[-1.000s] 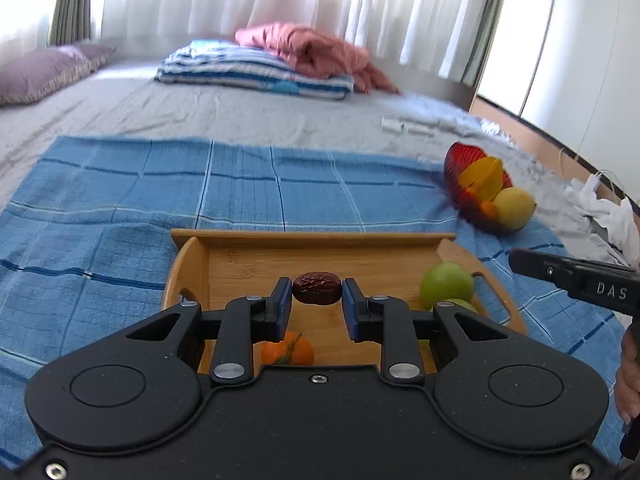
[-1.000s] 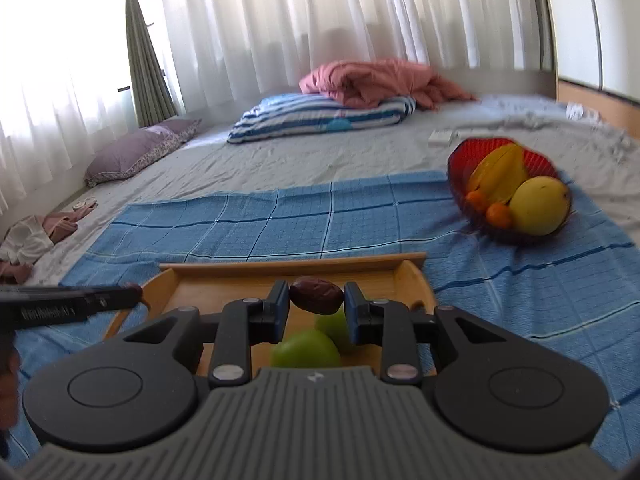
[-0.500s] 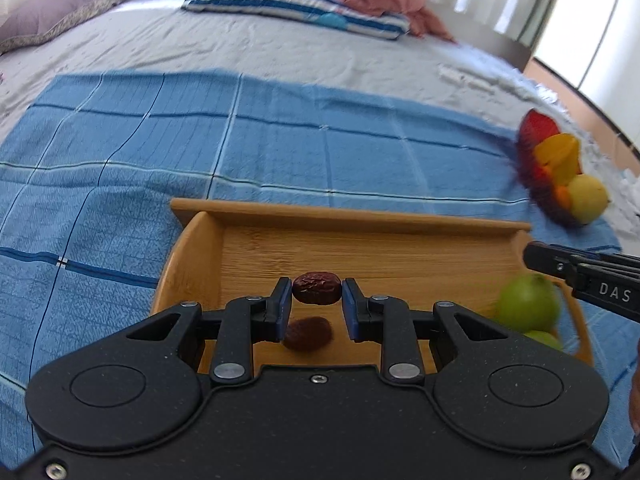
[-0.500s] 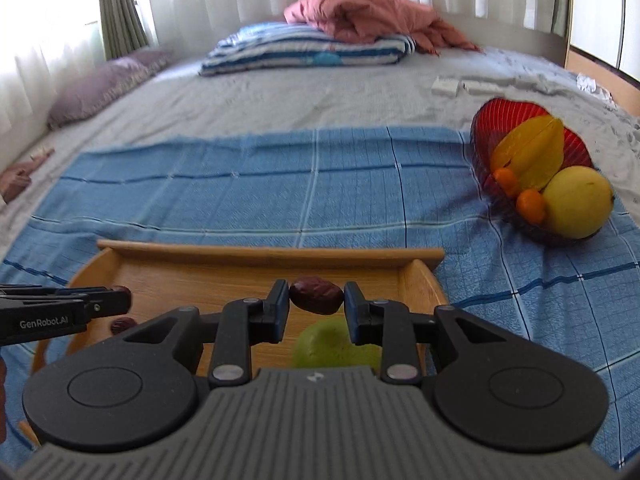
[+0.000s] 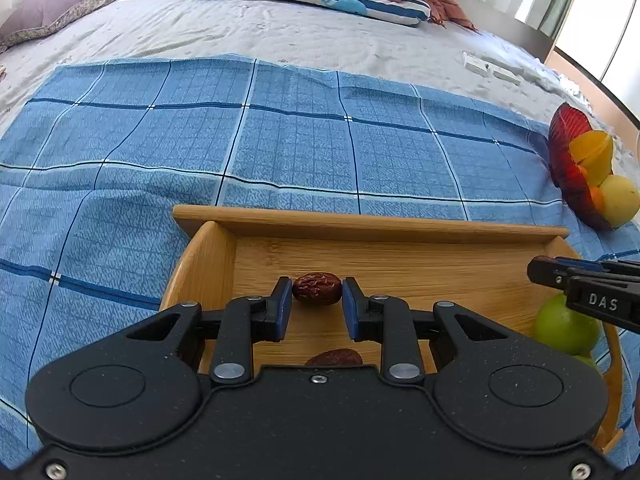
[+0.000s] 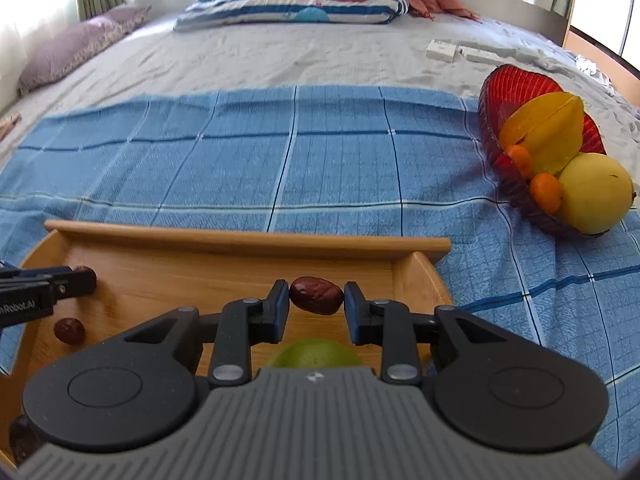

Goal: Organize fruits
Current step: 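Carry the date in the left tool while the right tool carries its date over the tray, then open both tools to release the two dates on the tray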

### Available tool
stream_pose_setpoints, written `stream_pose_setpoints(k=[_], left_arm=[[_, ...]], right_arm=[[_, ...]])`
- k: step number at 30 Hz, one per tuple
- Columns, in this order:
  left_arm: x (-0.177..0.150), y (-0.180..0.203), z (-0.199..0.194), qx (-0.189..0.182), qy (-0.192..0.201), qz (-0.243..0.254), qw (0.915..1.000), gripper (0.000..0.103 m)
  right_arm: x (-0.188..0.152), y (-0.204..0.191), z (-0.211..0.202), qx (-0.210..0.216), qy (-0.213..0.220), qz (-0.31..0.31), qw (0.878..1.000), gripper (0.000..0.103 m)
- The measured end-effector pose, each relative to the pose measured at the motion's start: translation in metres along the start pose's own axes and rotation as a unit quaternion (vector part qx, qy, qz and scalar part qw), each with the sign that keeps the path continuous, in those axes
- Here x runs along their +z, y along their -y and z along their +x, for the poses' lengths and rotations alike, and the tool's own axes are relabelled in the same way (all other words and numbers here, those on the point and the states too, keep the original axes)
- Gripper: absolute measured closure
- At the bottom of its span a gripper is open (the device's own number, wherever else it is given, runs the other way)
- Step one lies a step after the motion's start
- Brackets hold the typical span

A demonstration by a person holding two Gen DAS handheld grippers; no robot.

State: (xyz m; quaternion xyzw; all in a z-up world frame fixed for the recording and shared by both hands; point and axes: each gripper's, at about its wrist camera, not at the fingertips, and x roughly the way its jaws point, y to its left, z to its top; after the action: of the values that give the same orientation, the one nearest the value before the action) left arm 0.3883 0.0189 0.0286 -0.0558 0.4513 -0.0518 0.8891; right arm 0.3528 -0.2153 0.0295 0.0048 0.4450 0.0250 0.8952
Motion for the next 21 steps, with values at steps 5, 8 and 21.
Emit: stream_pose_setpoints(k=[5,8,21], left_arm=[[-0.0016,0.0,0.0013,0.003,-0.001,0.002,1.0,0.077],[-0.0037,0.0004,0.0017,0.002,0.002,0.002,1.0,0.077],[-0.0061,0.0016,0.0003,0.007,0.006,0.001,1.0,0.076]], right_arm=[[-0.0017,-0.0015,0.0066,0.003,-0.011,0.001,1.0,0.068],[-0.0034,-0.0025,0.0089,0.001,-0.013,-0.002,1.0,0.068],[-0.0034,-0.0019,0.0113,-0.003,-0.015,0.003,1.0,0.064]])
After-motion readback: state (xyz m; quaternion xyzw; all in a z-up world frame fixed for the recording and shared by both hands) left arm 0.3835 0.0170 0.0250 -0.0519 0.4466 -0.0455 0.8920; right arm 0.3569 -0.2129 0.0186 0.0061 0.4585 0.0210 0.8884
